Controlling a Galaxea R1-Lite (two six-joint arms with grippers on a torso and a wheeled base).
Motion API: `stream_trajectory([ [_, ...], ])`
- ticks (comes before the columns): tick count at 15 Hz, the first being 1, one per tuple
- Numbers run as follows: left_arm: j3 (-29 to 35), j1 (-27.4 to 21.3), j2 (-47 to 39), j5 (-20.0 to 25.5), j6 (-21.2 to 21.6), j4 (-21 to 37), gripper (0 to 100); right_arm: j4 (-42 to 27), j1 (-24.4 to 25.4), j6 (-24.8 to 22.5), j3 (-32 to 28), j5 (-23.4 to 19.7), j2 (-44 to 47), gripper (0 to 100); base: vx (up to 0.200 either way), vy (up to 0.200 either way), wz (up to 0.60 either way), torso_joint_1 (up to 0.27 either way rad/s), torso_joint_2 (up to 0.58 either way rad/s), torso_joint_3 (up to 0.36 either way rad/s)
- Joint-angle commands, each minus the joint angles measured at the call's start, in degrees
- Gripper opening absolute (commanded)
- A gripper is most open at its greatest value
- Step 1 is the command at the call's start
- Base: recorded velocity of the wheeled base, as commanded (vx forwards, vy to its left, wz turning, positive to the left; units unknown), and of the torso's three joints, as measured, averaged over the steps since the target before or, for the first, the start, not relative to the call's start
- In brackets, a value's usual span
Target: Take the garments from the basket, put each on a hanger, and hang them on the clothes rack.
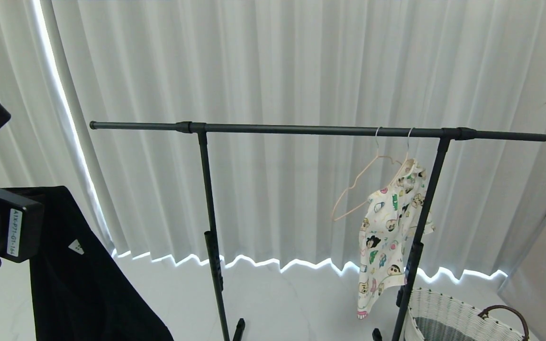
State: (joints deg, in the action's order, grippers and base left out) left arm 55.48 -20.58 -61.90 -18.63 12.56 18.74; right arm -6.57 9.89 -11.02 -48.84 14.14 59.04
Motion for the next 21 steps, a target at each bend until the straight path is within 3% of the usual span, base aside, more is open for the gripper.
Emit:
stream_trajectory([
  [1,0.0,0.0,-0.1,0.0,0.0,0.0,0,0.1,-0.2,-1.0,0.6,0.0,-0.2,100,0.0,0.0,0.0,0.0,0.0,0.0],
  [6,0.2,0.0,-0.1,0.0,0.0,0.0,0,1.4,-0.7,-1.2,0.6,0.0,0.3,100,0.0,0.0,0.0,0.0,0.0,0.0],
  [13,0.2,0.0,-0.1,0.0,0.0,0.0,0,1.7,-0.7,-0.9,1.6,-0.3,0.0,100,0.0,0.0,0.0,0.154,-0.33,-0.173],
  [21,0.2,0.0,0.0,0.1,0.0,-0.3,0,1.7,-0.7,-0.9,1.6,-0.3,0.3,100,0.0,0.2,0.0,0.014,-0.01,-0.008],
])
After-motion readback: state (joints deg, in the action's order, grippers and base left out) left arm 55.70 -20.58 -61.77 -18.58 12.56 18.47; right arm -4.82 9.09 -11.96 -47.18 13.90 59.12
